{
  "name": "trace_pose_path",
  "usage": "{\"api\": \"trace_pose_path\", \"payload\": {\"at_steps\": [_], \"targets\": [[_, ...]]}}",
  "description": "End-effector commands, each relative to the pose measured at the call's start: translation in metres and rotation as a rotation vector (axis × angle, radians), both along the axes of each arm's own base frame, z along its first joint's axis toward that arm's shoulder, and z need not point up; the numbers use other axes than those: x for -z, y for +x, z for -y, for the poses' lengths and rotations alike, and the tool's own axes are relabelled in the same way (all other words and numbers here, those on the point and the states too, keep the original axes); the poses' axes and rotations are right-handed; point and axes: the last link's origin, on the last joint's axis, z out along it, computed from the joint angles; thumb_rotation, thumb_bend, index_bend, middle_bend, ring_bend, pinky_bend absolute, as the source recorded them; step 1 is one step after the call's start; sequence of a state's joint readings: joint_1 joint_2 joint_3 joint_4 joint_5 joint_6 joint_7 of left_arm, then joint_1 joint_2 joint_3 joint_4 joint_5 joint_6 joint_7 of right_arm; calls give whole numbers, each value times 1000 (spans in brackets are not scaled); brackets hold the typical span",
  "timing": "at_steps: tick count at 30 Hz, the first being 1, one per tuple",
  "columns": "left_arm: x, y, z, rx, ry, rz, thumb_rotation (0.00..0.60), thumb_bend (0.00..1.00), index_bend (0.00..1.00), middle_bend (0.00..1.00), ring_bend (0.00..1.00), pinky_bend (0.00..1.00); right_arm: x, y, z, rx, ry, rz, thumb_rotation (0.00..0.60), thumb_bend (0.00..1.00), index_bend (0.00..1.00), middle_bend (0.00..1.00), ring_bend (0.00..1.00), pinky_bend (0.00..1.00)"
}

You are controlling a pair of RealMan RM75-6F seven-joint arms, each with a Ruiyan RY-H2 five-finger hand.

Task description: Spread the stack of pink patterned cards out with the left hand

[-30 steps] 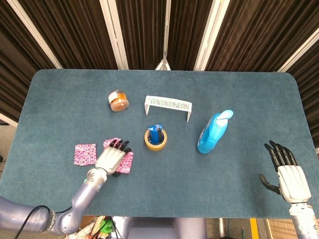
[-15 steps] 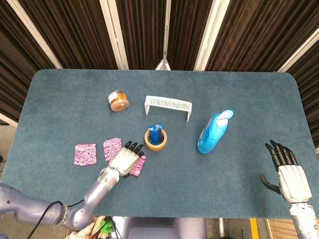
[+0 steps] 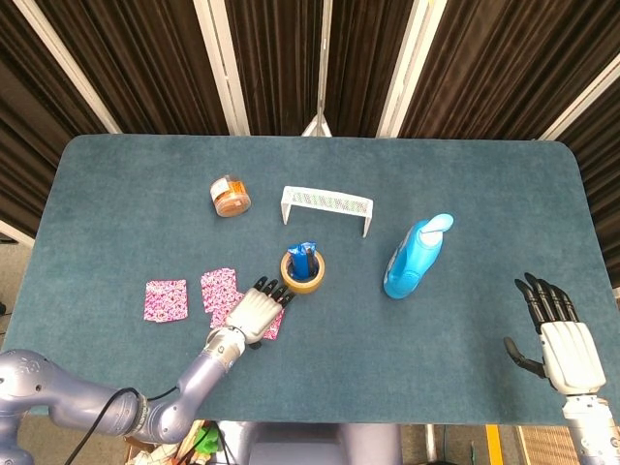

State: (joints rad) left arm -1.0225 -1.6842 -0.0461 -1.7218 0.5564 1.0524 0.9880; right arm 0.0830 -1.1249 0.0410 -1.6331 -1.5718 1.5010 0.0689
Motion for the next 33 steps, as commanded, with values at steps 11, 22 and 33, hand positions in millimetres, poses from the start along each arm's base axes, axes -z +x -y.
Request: {"api": "trace_pose_path", "payload": {"at_steps": [11, 22, 33], "targets": [[-46, -35, -2, -25, 29, -58, 600, 448, 0, 0, 0, 0, 1, 1, 0, -4, 2, -4, 600, 363, 0, 0, 0, 87], [-81, -74, 10, 6, -36, -140, 600, 550, 0, 0, 0, 0, 1, 1, 0, -2, -2, -6, 600, 363, 0, 0, 0, 87], [-84, -91, 27, 67, -85, -171, 600, 550, 1, 0, 0, 0, 1, 1, 0, -3, -4, -7, 600, 364, 0, 0, 0, 87]]}}
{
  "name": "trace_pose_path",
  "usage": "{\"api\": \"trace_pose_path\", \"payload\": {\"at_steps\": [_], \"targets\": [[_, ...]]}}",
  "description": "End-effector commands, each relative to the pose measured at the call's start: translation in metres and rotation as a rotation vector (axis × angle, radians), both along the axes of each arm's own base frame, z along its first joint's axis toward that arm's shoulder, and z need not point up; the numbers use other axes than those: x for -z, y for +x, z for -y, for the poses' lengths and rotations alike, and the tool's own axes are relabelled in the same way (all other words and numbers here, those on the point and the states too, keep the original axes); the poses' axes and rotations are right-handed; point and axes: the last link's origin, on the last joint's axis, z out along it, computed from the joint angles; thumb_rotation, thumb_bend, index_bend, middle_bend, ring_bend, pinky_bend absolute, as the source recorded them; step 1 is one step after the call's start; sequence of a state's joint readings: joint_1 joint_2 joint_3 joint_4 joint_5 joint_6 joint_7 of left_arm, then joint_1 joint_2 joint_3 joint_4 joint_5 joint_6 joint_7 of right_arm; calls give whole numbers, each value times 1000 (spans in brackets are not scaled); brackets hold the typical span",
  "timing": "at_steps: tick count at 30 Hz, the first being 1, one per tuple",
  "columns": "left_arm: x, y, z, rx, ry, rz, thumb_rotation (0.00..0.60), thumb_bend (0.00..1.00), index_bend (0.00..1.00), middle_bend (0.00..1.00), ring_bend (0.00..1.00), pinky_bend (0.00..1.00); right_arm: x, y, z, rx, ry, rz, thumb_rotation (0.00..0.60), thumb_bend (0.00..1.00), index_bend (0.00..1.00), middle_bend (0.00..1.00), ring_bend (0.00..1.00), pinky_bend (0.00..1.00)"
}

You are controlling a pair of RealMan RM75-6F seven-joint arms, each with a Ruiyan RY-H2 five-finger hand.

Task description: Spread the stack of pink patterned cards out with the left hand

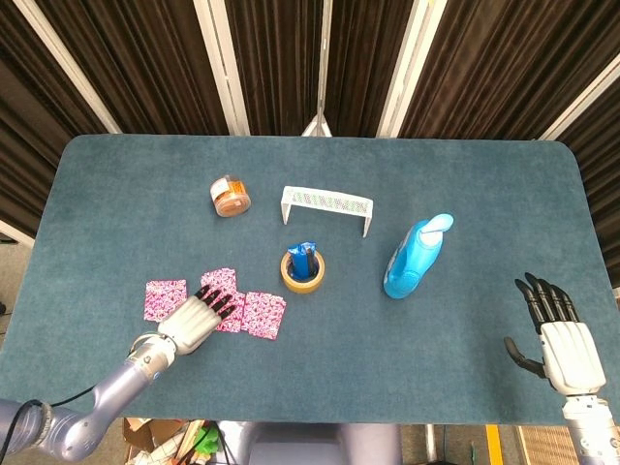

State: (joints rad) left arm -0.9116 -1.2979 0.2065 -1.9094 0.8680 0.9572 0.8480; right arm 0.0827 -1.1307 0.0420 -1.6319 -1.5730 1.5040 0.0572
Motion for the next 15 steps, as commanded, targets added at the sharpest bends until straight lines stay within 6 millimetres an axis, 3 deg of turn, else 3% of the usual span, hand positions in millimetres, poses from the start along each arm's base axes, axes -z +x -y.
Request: {"api": "trace_pose_path", "payload": {"at_steps": [1, 15], "targets": [[2, -5, 3, -2, -13, -15, 600, 550, 5, 0, 0, 0, 0, 0, 0, -1, -1, 0, 600, 363, 0, 0, 0, 87], [5, -23, -4, -28, 22, -94, 600, 550, 97, 0, 0, 0, 0, 0, 0, 1, -2, 2, 600, 363, 0, 0, 0, 87]]}}
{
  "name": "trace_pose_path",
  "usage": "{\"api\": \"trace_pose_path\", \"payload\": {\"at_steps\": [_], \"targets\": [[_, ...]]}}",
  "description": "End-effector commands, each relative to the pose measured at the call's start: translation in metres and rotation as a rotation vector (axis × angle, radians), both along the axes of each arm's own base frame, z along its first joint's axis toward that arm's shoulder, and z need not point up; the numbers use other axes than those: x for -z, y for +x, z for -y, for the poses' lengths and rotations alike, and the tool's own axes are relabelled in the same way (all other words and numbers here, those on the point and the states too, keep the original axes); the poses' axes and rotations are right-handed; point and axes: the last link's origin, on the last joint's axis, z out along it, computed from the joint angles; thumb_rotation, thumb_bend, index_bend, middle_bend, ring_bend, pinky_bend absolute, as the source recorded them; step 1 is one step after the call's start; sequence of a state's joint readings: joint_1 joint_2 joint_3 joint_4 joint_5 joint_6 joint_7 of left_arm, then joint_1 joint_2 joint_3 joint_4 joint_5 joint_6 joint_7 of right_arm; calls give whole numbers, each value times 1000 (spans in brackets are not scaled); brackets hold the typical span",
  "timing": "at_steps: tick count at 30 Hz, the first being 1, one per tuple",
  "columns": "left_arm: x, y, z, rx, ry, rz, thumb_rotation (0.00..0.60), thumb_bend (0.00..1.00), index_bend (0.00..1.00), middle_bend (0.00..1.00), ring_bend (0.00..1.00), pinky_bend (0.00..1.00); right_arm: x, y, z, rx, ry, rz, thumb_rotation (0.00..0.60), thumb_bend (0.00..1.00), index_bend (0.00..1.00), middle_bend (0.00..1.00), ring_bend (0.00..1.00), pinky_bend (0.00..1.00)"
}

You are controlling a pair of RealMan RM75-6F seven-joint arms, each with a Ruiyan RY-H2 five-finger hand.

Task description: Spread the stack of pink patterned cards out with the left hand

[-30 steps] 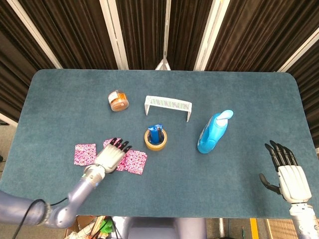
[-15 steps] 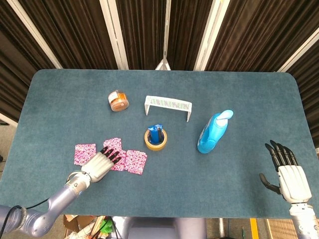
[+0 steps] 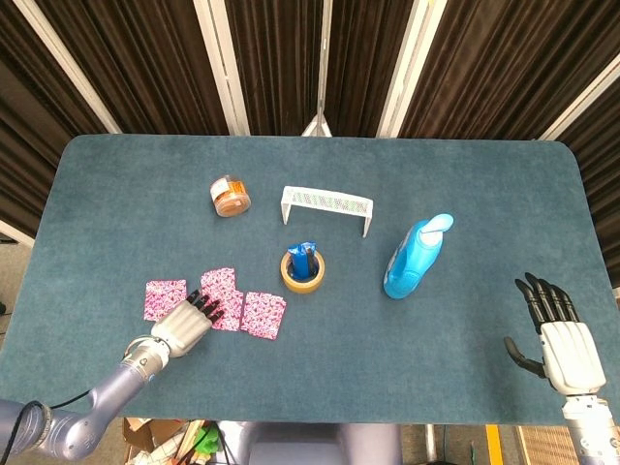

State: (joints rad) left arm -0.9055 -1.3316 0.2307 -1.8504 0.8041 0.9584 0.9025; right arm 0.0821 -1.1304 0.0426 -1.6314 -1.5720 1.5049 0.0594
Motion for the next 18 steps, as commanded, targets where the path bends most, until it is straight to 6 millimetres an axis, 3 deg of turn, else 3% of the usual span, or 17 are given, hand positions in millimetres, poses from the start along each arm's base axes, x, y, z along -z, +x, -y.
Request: {"api": "trace_pose_path", "payload": {"at_steps": [1, 18], "targets": [[-3, -3, -2, -7, 13, -12, 600, 550, 99, 0, 0, 0, 0, 0, 0, 0, 0, 0, 600, 363, 0, 0, 0, 87], [-17, -16, -18, -64, 102, -10, 600, 550, 93, 0, 0, 0, 1, 0, -1, -1, 3, -2, 600, 363, 0, 0, 0, 87]]}}
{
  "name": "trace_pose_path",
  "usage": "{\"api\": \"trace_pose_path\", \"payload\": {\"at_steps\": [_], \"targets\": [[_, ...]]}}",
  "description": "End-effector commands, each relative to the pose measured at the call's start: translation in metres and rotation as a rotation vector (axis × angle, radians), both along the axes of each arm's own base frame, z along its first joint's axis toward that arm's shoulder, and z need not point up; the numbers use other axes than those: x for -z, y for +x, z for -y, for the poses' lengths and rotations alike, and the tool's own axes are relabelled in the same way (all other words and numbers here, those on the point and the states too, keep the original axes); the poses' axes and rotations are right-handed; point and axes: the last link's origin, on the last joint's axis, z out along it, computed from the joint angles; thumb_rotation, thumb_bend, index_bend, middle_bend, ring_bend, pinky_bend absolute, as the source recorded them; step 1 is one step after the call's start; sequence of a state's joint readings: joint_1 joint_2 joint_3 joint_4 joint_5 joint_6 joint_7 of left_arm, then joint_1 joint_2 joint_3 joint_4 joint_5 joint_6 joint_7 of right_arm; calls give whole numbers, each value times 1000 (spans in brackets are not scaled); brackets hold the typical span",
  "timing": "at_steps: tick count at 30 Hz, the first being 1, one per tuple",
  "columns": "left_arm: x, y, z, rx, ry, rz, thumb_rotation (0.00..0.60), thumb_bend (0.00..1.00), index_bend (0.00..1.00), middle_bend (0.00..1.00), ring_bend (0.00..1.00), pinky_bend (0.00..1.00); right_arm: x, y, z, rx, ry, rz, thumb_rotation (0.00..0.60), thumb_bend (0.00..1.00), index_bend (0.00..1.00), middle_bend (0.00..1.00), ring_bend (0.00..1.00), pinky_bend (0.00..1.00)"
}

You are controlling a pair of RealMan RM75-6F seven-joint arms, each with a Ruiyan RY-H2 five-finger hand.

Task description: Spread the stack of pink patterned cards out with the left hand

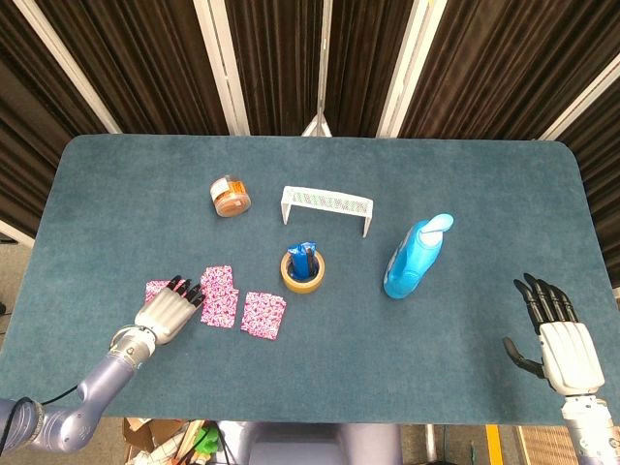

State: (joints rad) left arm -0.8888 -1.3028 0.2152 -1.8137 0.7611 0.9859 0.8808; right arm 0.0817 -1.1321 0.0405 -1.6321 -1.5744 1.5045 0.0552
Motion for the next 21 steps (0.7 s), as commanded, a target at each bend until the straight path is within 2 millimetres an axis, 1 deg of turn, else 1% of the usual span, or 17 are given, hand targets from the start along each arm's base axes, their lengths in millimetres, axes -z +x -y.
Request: {"api": "trace_pose_path", "payload": {"at_steps": [1, 4, 6, 9, 10, 11, 13, 16, 18, 21], "targets": [[-1, 1, -3, -8, 14, 18, 600, 550, 92, 0, 0, 0, 0, 0, 0, 0, 0, 0, 600, 363, 0, 0, 0, 87], [-8, 5, -5, -8, 48, 54, 600, 541, 79, 0, 0, 0, -1, 0, 0, 2, -1, -1, 600, 363, 0, 0, 0, 87], [-18, 7, -5, -27, 103, 111, 600, 516, 61, 0, 0, 0, -1, -1, 0, 2, -2, 0, 600, 363, 0, 0, 0, 87], [-37, 5, 2, -60, 195, 201, 600, 393, 28, 0, 0, 0, -2, -2, 0, 5, -3, -3, 600, 363, 0, 0, 0, 87], [-48, 0, 7, -82, 246, 242, 600, 335, 16, 0, 0, 0, -2, -2, 1, 5, -3, -4, 600, 363, 0, 0, 0, 87], [-55, -3, 12, -91, 278, 269, 600, 302, 10, 0, 0, 0, -2, -2, 1, 4, -4, -5, 600, 363, 0, 0, 0, 87], [-73, -14, 30, -112, 362, 333, 600, 225, 0, 0, 0, 0, -1, -1, 1, 1, -4, -10, 600, 364, 0, 0, 0, 87], [-96, -34, 56, -132, 484, 413, 600, 182, 0, 0, 0, 0, 0, -1, 1, 1, -5, -25, 600, 363, 0, 0, 0, 87], [-111, -52, 78, -143, 570, 450, 600, 168, 0, 0, 0, 0, 0, -1, 2, 2, -9, -31, 600, 363, 0, 0, 0, 87], [-126, -69, 98, -132, 644, 479, 600, 163, 0, 0, 0, 0, 0, -1, 2, 2, -17, -43, 600, 363, 0, 0, 0, 87]]}}
